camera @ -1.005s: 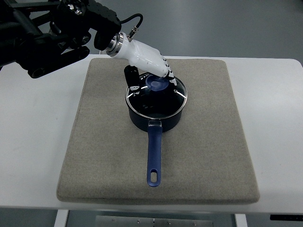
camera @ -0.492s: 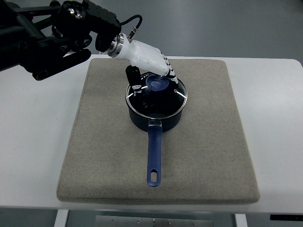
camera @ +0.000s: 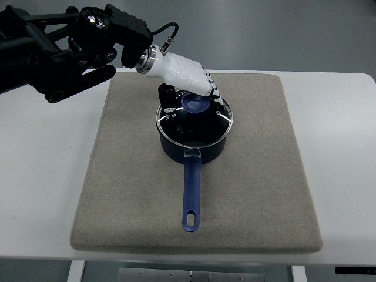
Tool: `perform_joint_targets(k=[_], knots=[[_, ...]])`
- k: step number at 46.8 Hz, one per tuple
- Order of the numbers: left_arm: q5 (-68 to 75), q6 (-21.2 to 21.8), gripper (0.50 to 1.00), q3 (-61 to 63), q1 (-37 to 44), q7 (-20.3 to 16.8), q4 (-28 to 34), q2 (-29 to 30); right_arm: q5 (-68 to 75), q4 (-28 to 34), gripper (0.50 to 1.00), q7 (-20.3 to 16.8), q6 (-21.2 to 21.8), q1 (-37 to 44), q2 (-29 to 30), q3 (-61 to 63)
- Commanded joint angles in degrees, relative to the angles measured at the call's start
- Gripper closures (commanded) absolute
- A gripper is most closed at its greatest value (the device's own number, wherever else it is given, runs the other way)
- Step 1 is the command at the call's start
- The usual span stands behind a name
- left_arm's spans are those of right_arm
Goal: Open pot lid and place left with left hand
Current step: 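Lower the left hand and close fingers around the blue knob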
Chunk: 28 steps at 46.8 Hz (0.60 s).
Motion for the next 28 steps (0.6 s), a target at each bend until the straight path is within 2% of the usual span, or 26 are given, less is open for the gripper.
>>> perform_joint_targets(k=[1,5,11,15,19,24,28], knots=[[0.2,0.0,0.724,0.0,-0.1,0.0,0.0,-0.1,0.0,0.0,0.583,0.0,0.0,0.0,0.0,0.0],[0.2,0.0,0.774,-0.4,-0.1,0.0,0.0,-0.1,0.0,0.0,0.583,0.0,0.0,0.0,0.0,0.0],[0.1,0.1,0.801,-0.4,-0.1,0.0,0.3,-0.1,0.0,0.0,0.583,0.0,0.0,0.0,0.0,0.0],[0.0,0.1,0.870,-0.5,-0.3,0.0,0.3,-0.1,0.0,0.0,0.583,0.0,0.0,0.0,0.0,0.0],[-0.1,0.4,0.874,-0.6,-0.3,0.0,0.3,-0.1,0.0,0.0,0.583,0.1,0.0,0.0,0.0,0.0],[0.1,3.1,0.879,-0.6,-0.3,0.0,0.3,-0.1,0.0,0.0,0.583,0.1,0.0,0.0,0.0,0.0],[0.2,4.1,0.986,-0.6,-0.3,0.0,0.4,-0.1,0.0,0.0,0.583,0.0,0.0,0.1,0.0,0.0]])
